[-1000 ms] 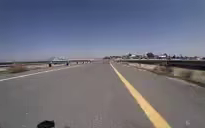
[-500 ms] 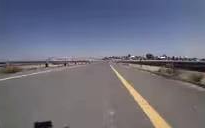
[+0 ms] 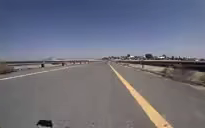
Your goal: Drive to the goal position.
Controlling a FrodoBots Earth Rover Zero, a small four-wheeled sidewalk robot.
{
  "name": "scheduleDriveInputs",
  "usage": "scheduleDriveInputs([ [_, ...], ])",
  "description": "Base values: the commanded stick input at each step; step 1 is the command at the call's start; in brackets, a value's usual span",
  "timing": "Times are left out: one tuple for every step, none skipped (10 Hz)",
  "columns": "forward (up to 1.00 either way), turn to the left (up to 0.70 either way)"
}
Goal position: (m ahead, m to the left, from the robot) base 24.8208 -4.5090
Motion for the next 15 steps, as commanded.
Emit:
scheduleDriveInputs([
  [1.00, 0.00],
  [1.00, 0.00],
  [1.00, 0.00],
  [1.00, 0.00],
  [1.00, 0.00],
  [1.00, 0.00],
  [1.00, 0.00],
  [1.00, 0.00],
  [1.00, 0.00],
  [1.00, 0.00],
  [1.00, 0.00],
  [1.00, 0.00],
  [1.00, 0.00],
  [1.00, 0.00],
  [1.00, 0.00],
])
